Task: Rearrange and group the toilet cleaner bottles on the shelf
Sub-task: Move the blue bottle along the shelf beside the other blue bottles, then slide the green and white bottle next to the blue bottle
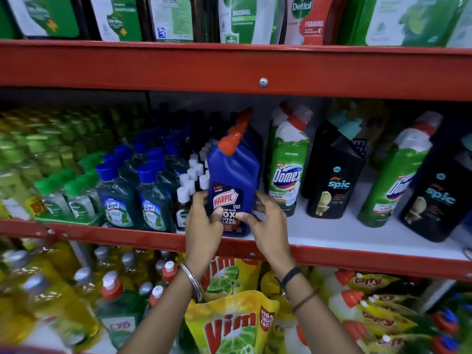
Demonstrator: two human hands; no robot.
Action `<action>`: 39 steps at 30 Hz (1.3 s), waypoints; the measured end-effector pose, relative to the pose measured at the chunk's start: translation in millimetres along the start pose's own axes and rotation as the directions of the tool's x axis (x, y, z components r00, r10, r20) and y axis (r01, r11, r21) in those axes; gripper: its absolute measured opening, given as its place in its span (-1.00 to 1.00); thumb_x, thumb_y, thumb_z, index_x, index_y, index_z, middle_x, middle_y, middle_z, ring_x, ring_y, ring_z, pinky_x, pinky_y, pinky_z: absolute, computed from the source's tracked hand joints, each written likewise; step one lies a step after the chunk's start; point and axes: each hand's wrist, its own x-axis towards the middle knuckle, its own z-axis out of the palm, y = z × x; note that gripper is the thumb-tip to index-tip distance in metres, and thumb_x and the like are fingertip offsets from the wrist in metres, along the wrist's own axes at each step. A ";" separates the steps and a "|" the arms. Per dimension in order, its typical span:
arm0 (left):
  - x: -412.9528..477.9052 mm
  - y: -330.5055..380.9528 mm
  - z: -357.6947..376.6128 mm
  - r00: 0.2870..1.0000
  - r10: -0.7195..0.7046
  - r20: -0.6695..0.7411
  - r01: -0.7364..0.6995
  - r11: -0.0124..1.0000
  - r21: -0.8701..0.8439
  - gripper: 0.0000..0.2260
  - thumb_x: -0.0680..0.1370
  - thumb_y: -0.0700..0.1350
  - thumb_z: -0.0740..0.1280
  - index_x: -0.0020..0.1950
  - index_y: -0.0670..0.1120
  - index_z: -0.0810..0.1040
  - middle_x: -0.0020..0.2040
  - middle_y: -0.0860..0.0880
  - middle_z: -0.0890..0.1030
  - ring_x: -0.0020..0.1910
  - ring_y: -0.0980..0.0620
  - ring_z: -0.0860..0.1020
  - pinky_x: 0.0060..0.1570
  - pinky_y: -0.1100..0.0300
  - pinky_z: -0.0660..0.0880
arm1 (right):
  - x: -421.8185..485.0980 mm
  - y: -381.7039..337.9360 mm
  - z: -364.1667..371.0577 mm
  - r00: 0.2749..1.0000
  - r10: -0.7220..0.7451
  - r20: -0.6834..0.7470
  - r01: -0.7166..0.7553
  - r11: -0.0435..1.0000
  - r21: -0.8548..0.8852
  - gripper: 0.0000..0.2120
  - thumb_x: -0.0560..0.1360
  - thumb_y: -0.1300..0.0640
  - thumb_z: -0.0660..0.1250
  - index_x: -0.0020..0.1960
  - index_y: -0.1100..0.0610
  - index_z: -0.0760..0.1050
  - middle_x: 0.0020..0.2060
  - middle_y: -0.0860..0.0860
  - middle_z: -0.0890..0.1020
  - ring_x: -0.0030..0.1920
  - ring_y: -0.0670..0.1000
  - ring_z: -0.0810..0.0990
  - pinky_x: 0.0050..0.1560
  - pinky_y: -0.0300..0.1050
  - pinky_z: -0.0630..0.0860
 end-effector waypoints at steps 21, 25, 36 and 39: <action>-58.1 71.3 87.8 0.935 0.331 -0.127 -0.354 0.900 -0.255 -0.75 0.55 -0.23 0.26 0.19 -0.01 0.37 0.20 -0.01 0.46 0.24 0.15 0.43 0.25 0.42 0.30 | -25.6 4.5 -124.5 0.971 -0.006 -0.240 0.017 0.999 0.043 -0.77 0.50 0.14 0.34 0.16 0.04 0.50 -0.01 -0.11 0.62 0.01 -0.21 0.58 -0.11 -0.36 0.54; -69.7 92.1 138.9 0.935 0.334 0.116 -0.285 0.907 -0.310 -0.77 0.55 -0.15 0.27 0.17 0.05 0.39 0.14 0.01 0.51 0.16 0.18 0.47 0.18 0.34 0.39 | -24.8 20.5 -182.4 0.920 -0.012 -0.391 -0.001 0.999 -0.032 -0.80 0.52 0.14 0.32 0.14 0.08 0.51 -0.05 -0.12 0.62 -0.01 -0.18 0.59 -0.03 -0.25 0.56; -62.9 122.0 257.2 0.931 0.198 0.308 -0.077 0.928 -0.364 -0.57 0.54 -0.06 0.18 0.42 -0.05 0.31 0.39 -0.07 0.42 0.37 -0.01 0.43 0.34 -0.07 0.43 | 18.1 76.9 -256.8 0.955 0.153 -0.254 -0.183 0.978 -0.099 -0.62 0.62 0.22 0.07 0.42 0.19 0.23 0.35 0.10 0.41 0.26 -0.03 0.40 0.11 -0.38 0.29; -59.9 123.3 271.7 0.953 0.161 0.257 -0.057 0.927 -0.370 -0.56 0.56 -0.18 0.20 0.44 -0.02 0.30 0.39 -0.07 0.44 0.36 -0.01 0.44 0.33 -0.06 0.44 | 29.0 81.8 -255.6 0.964 0.165 -0.210 -0.172 0.985 -0.014 -0.62 0.63 0.20 0.04 0.44 0.15 0.24 0.25 -0.04 0.37 0.25 -0.09 0.36 0.05 -0.58 0.30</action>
